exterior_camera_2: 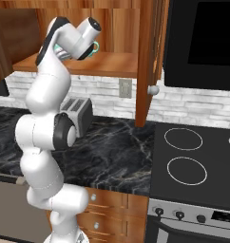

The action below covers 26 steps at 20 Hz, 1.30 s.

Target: Pick the mug on the counter and place it in the cabinet with the handle facing the right, like the mugs already inside.

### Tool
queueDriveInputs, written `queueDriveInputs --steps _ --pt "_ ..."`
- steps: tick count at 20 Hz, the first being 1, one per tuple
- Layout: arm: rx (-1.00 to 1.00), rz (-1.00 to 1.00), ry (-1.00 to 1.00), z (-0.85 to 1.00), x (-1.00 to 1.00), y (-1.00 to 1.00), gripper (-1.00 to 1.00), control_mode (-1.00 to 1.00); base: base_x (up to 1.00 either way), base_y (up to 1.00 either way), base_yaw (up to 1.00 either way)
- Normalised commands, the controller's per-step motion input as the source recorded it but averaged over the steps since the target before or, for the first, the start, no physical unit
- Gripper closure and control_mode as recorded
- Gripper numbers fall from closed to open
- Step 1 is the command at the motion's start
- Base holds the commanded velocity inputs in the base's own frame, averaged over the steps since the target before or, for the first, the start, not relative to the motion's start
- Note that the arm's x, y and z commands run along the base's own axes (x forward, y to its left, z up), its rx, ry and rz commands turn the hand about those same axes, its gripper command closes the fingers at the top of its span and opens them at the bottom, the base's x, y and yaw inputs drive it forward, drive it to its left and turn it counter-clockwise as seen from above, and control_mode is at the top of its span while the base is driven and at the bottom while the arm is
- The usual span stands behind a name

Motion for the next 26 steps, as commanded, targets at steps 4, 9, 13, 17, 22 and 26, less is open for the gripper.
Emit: queueDriveInputs --steps 4,9,13,17,22,26 --pt "0.0 0.07 -0.11 -0.18 -0.49 0.0 -1.0 -1.0 0.0 0.0 0.0" --pt "0.0 0.05 -0.12 -0.02 -0.61 0.0 -1.0 -1.0 0.0 0.0 0.0" --pt "0.0 0.03 -0.11 0.0 -0.72 0.0 -1.0 -1.0 0.0 0.0 0.0" --pt "0.0 0.0 -0.07 -0.02 -0.76 0.0 -1.0 -1.0 0.0 0.0 0.0" --pt "0.0 0.0 -0.02 -0.22 -0.77 0.0 -1.0 -1.0 0.0 0.0 0.0" --pt "-0.02 0.0 0.0 -0.42 -0.64 0.0 -1.0 -1.0 0.0 0.0 0.0"
